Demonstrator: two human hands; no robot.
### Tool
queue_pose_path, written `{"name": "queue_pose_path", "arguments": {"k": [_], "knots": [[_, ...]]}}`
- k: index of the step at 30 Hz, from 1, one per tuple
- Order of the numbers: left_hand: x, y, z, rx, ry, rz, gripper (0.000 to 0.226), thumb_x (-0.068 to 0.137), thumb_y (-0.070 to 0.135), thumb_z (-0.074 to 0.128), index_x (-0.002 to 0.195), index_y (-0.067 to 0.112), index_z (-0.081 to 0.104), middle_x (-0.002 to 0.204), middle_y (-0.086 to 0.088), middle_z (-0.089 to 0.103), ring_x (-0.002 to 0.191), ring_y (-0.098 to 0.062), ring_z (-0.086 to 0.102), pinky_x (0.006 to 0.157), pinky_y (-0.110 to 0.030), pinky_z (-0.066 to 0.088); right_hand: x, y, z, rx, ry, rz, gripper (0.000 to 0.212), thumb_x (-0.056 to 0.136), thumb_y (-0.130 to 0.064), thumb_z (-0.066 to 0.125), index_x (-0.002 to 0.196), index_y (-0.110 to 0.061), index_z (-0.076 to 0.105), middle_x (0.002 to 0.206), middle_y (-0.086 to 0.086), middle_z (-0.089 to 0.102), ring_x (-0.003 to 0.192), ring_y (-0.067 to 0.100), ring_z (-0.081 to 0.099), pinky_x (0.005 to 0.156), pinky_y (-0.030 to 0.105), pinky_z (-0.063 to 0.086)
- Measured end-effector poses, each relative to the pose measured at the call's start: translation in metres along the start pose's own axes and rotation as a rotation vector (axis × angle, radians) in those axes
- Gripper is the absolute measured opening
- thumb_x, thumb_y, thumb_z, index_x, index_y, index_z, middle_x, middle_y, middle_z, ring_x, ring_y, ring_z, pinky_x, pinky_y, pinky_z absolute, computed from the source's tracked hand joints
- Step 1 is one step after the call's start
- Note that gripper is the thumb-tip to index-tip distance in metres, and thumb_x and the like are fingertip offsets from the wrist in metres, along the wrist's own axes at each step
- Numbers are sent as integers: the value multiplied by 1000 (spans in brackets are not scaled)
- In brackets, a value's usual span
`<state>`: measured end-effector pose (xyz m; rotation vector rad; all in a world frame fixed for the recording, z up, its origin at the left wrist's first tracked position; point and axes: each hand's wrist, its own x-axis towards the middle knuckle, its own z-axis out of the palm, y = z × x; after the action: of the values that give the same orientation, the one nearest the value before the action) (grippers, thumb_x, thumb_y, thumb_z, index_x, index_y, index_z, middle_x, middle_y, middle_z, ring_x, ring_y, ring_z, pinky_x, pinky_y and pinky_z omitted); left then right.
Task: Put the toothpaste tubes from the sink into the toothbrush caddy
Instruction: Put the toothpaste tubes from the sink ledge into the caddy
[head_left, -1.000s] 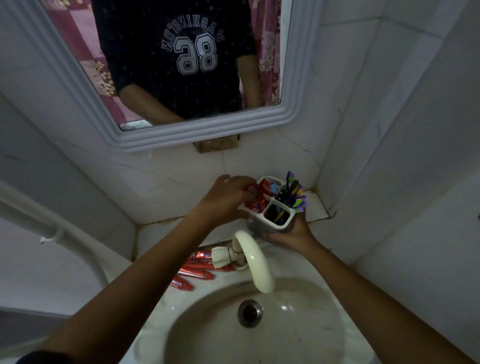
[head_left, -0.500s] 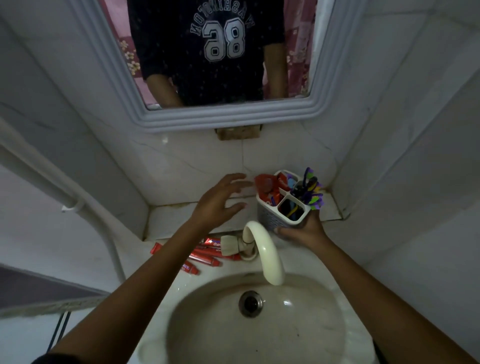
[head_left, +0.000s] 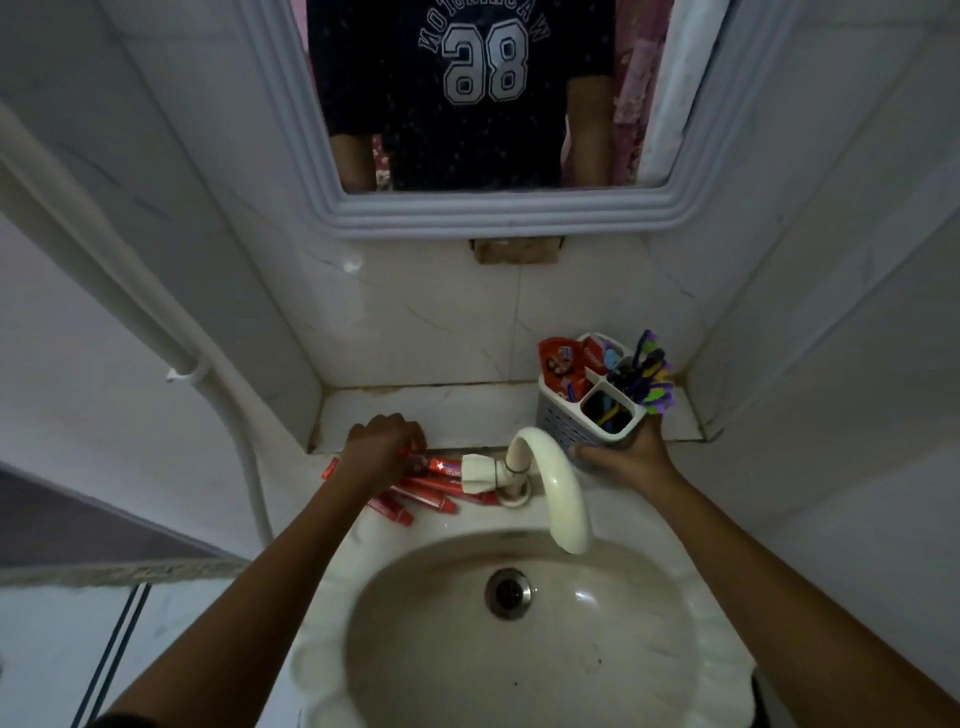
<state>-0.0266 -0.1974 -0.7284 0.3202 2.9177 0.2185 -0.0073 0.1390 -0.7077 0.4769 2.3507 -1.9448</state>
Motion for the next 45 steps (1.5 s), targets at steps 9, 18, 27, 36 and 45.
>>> {"name": "queue_pose_path", "arguments": {"k": [9,18,27,36,45], "knots": [[15,-1,-22,-47,-79,-22,19,84,26,62,102,22,63,109,-3,56,100,-22,56,78,-32,43,-1,-2,0,4,5,28,90,63,15,83,137,0,35,123,4,54,116,14,52,99,28,42],[0,58,-137,-387,364,155,10,86,16,62,96,16,66,90,1,67,77,-14,66,68,-29,53,-1,0,-1,-22,6,13,91,61,12,86,136,-1,36,122,3,57,113,14,56,95,25,45],[37,152,-145,-391,413,322,21,86,21,64,106,14,70,103,-4,73,91,-20,68,82,-36,55,5,6,-4,-6,-40,-2,91,58,17,85,135,6,37,127,16,61,87,-13,66,70,6,53],[57,178,-112,-291,83,287,49,77,19,72,119,19,47,109,-14,67,95,-31,65,78,-44,57,5,7,-1,-27,0,7,98,50,4,89,133,3,38,119,8,62,113,22,62,70,6,54],[15,101,-113,-588,490,157,32,80,32,72,109,28,59,92,5,72,73,-11,69,67,-26,55,8,13,-3,-44,17,-40,87,58,12,87,131,5,40,122,7,62,107,16,62,77,4,53]]}}
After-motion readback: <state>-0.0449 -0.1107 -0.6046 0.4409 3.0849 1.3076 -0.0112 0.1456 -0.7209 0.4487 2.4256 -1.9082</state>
